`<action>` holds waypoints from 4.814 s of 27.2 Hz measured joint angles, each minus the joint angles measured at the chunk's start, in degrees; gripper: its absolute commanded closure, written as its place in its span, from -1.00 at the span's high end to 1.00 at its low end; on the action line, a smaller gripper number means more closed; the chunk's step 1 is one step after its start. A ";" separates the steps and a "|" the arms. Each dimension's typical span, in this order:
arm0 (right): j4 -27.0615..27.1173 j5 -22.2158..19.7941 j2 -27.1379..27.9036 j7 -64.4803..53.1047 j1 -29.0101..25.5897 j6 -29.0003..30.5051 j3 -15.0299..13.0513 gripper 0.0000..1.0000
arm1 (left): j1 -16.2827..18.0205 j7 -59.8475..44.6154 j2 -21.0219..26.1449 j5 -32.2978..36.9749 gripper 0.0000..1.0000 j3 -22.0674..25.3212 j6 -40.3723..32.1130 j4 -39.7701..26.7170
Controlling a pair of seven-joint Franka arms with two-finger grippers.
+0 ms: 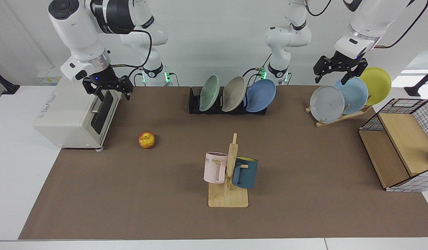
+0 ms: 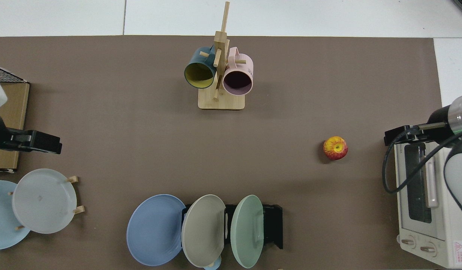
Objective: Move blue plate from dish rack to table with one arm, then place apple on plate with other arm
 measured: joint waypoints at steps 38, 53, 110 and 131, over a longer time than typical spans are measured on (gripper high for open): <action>0.00 0.00 0.00 0.00 0.00 0.00 0.00 1.00 | 0.03 0.08 -0.34 0.00 1.00 0.15 0.27 -0.02; 0.00 0.00 0.00 0.01 -0.15 0.00 -0.08 1.00 | 0.03 0.08 -0.34 0.00 1.00 0.15 0.27 -0.02; 0.00 1.02 0.86 4.82 0.04 1.01 0.87 1.00 | -0.11 0.05 -16.93 -4.68 0.97 -3.77 11.16 -31.09; -4.02 1.06 11.29 6.87 2.47 17.14 1.57 1.00 | -0.12 -0.20 -27.02 -12.23 0.77 -9.69 26.94 -57.34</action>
